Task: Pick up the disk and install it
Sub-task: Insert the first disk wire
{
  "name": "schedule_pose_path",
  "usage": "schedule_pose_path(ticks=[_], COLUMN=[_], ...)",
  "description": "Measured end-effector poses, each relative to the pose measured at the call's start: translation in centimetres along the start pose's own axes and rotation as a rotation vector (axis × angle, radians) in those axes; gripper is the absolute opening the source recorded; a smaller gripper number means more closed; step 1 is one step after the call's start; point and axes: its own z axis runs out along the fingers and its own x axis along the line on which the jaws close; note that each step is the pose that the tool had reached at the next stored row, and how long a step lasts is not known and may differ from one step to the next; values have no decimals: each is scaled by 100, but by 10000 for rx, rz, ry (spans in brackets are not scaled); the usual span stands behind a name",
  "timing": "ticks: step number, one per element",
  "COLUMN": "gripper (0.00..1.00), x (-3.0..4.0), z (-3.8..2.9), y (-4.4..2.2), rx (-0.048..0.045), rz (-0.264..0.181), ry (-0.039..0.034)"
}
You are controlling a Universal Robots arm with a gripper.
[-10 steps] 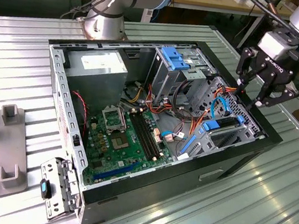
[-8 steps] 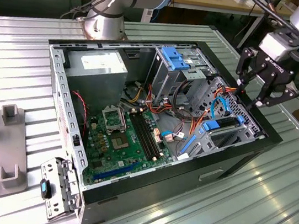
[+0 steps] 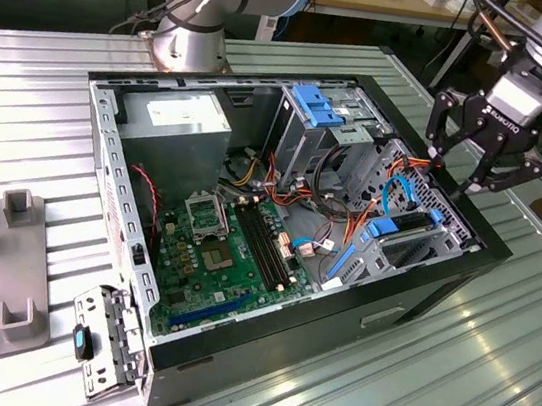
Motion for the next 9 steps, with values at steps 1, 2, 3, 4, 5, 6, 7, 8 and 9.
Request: schedule_pose_path(ticks=[1, 2, 3, 4, 5, 6, 7, 8, 9], gripper=[50, 50, 50, 50, 50, 50, 50, 50, 50], x=[0, 2, 13, 35, 52, 58, 61, 66, 54], z=[3, 5, 7, 12, 29, 35, 39, 44, 45], y=[-1, -4, -29, -81, -124, -136, -143, -159, -171], rx=[-1, -1, -1, -1, 0, -1, -1, -1, -2], rz=[-173, -338, -465, -563, -759, -843, -909, -1111, -1195], ry=[-1, -3, -5, -5, -10, -10, -10, -12, -13])
